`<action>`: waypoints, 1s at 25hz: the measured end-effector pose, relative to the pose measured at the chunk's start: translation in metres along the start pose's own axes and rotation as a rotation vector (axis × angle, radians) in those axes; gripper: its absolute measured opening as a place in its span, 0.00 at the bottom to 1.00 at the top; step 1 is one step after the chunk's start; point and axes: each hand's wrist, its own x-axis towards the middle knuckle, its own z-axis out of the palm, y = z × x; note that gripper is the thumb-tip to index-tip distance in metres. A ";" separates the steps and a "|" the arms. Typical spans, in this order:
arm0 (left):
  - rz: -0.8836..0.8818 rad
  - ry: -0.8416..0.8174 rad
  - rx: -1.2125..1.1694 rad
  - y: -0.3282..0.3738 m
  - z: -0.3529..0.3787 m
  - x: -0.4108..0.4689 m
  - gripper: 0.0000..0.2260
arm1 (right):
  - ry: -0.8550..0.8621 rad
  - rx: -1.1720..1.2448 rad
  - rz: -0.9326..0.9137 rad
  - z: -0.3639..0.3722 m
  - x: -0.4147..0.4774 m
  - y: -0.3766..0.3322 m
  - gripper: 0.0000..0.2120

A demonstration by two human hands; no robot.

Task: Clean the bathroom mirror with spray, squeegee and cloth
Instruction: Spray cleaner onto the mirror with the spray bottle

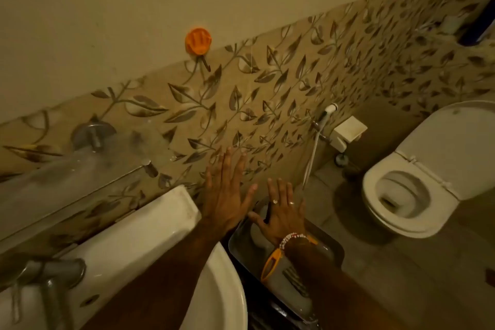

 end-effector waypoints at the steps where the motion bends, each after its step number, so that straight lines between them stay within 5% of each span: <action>1: 0.017 -0.056 0.012 -0.007 0.010 0.001 0.36 | -0.052 0.033 0.058 0.014 -0.001 0.003 0.48; 13: 0.142 -0.249 0.046 -0.042 0.083 0.018 0.36 | -0.187 0.223 0.268 0.134 0.016 0.055 0.52; 21: 0.117 -0.198 0.076 -0.037 0.068 0.018 0.36 | 0.015 0.457 0.270 0.121 0.033 0.035 0.35; 25: 0.141 -0.091 -0.003 -0.024 0.039 0.027 0.36 | 0.066 0.578 0.195 0.071 0.041 0.016 0.35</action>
